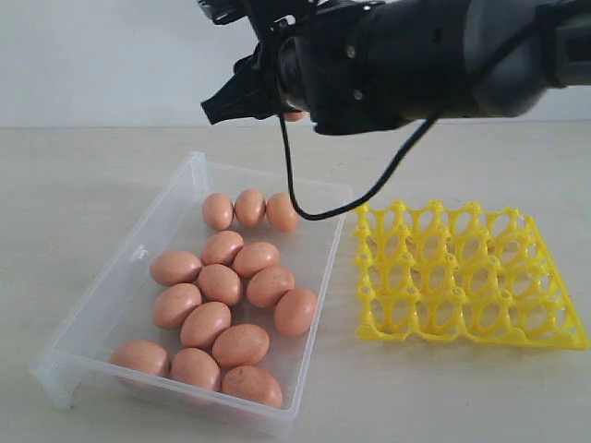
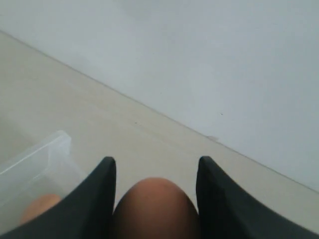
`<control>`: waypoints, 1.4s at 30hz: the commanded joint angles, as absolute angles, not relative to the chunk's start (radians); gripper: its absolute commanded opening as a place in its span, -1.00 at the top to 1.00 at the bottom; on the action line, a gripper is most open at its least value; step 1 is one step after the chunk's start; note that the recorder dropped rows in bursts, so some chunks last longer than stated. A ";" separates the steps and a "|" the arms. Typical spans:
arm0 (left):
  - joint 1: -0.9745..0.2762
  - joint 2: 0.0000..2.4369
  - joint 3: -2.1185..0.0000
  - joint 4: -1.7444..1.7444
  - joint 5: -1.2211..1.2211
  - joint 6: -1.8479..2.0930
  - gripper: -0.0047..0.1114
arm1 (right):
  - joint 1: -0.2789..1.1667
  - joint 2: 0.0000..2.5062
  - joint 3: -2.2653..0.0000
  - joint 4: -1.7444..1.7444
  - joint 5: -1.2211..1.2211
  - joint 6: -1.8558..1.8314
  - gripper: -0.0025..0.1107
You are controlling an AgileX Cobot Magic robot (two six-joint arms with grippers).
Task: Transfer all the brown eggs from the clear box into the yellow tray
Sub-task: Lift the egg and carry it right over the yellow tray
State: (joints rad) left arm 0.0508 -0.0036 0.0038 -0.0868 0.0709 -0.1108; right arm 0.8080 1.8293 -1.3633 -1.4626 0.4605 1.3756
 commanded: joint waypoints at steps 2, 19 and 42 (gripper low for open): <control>0.047 0.000 0.000 -0.087 0.069 -0.112 0.85 | 0.808 1.697 -1.183 -1.744 0.563 1.731 0.96; 0.047 0.000 0.000 -0.087 0.069 -0.112 0.85 | 0.808 1.604 -0.931 -1.744 0.665 1.670 0.96; 0.047 0.000 0.000 -0.087 0.069 -0.112 0.85 | 0.806 1.604 -0.931 -0.709 0.712 0.440 0.96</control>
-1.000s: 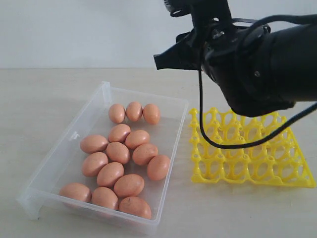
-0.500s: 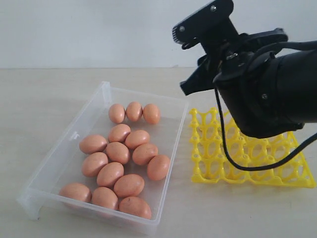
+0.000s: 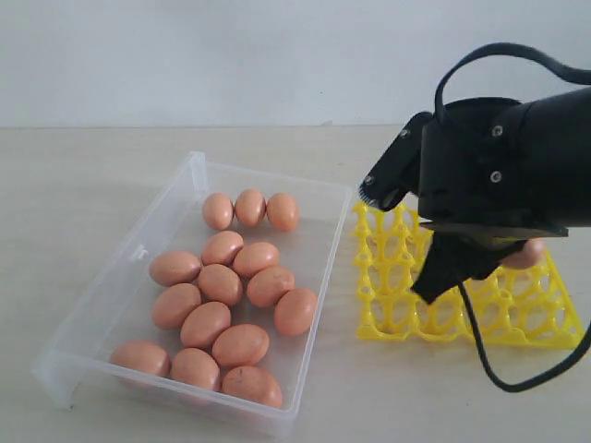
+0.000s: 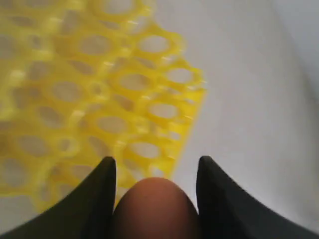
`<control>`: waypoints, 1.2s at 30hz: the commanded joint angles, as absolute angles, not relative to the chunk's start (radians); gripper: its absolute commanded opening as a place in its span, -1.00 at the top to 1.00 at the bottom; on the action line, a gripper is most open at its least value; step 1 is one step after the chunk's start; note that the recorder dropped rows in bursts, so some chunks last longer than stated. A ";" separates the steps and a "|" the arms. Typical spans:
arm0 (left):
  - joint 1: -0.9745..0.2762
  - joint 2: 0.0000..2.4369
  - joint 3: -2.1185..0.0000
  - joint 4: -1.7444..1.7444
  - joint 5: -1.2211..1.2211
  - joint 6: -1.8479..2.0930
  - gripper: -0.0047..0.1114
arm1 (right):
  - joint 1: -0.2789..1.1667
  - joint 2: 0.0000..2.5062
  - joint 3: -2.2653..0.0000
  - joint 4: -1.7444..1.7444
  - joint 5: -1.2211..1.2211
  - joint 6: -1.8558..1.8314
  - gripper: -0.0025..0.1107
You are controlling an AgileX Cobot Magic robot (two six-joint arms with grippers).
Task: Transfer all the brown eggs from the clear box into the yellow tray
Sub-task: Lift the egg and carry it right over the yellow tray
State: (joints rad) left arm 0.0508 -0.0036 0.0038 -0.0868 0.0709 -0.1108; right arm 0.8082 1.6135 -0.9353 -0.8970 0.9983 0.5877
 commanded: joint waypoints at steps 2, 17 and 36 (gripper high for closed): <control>0.047 0.000 0.000 -0.087 0.069 -0.112 0.85 | 0.768 1.604 -0.931 -0.604 0.503 0.421 0.96; 0.047 0.000 0.000 -0.087 0.069 -0.112 0.85 | 0.367 1.606 -0.648 -0.110 -0.728 -0.018 0.96; 0.047 0.000 0.000 -0.087 0.069 -0.112 0.85 | 0.315 2.000 -0.781 -0.227 -1.071 0.076 0.96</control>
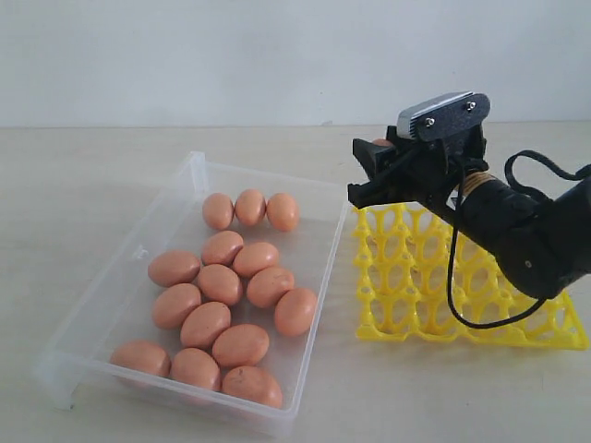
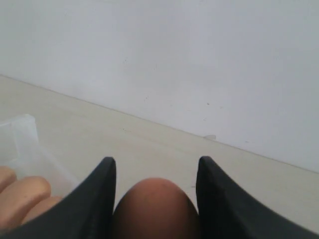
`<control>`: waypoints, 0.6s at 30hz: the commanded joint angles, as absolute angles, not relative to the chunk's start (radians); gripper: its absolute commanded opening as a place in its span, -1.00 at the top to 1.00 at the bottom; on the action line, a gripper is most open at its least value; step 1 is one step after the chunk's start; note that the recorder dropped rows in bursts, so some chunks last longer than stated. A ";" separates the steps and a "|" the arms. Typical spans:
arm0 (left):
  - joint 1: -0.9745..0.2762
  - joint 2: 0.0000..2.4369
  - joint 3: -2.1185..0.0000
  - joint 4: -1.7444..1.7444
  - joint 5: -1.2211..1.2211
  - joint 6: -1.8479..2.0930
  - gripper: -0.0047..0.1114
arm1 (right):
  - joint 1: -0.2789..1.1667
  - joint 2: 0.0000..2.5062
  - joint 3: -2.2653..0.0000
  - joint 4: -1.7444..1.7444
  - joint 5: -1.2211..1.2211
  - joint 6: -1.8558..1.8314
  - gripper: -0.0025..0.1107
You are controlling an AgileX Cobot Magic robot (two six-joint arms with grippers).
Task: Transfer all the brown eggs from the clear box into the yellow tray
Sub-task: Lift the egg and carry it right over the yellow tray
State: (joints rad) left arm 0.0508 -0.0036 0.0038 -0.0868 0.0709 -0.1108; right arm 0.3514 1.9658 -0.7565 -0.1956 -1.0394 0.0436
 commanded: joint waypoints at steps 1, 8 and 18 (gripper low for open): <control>0.047 0.000 0.000 -0.087 0.069 -0.112 0.85 | 0.303 2.011 -0.782 -0.232 -1.080 0.083 0.96; 0.047 0.000 0.000 -0.087 0.069 -0.112 0.85 | 0.247 2.056 -0.797 -0.324 -1.121 0.121 0.96; 0.047 0.000 0.000 -0.087 0.069 -0.112 0.85 | 0.240 2.146 -0.895 -0.519 -1.108 0.226 0.96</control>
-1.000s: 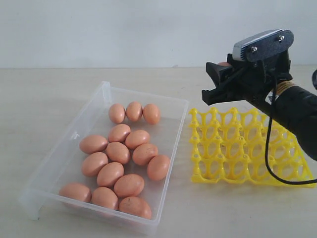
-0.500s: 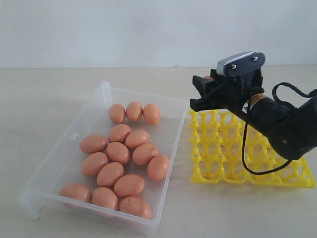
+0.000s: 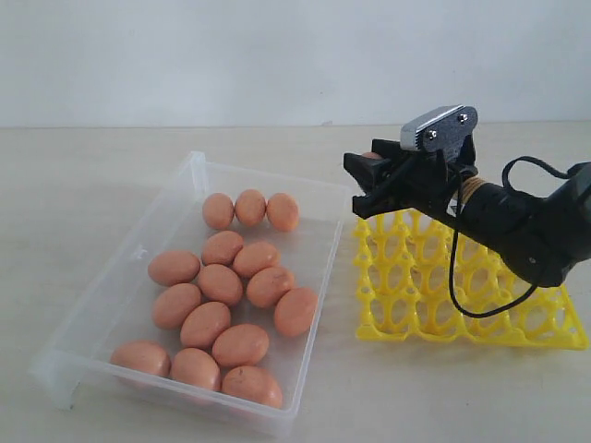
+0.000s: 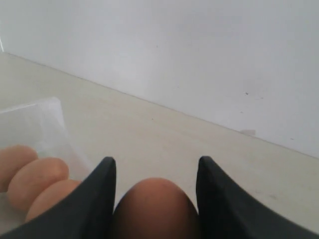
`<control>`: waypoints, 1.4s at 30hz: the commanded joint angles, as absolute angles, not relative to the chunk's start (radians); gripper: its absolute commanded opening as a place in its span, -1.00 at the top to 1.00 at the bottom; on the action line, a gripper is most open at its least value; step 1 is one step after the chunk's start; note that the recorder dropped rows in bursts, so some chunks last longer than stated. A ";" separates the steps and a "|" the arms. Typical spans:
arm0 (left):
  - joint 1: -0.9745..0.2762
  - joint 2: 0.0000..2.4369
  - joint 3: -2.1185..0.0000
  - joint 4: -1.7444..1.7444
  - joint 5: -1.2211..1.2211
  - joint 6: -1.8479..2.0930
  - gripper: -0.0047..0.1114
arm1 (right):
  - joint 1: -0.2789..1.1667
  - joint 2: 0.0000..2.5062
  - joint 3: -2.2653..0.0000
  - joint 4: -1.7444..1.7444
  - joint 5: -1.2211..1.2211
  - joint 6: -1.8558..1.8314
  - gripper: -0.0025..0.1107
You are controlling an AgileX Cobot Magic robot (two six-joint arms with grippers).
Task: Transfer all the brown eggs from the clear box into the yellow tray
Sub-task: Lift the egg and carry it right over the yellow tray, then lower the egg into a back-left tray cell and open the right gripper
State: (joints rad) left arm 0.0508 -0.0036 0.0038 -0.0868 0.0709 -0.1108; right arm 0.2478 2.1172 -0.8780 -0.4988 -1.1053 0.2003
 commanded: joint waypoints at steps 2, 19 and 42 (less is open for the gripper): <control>0.047 0.000 0.000 -0.087 0.069 -0.112 0.85 | 0.239 2.153 -0.895 -0.522 -1.108 0.226 0.96; 0.047 0.000 0.000 -0.087 0.069 -0.112 0.85 | 0.239 2.155 -0.895 -0.559 -1.012 0.226 0.96; 0.047 0.000 0.000 -0.087 0.069 -0.112 0.85 | 0.239 2.155 -0.895 -0.515 -0.905 0.228 0.96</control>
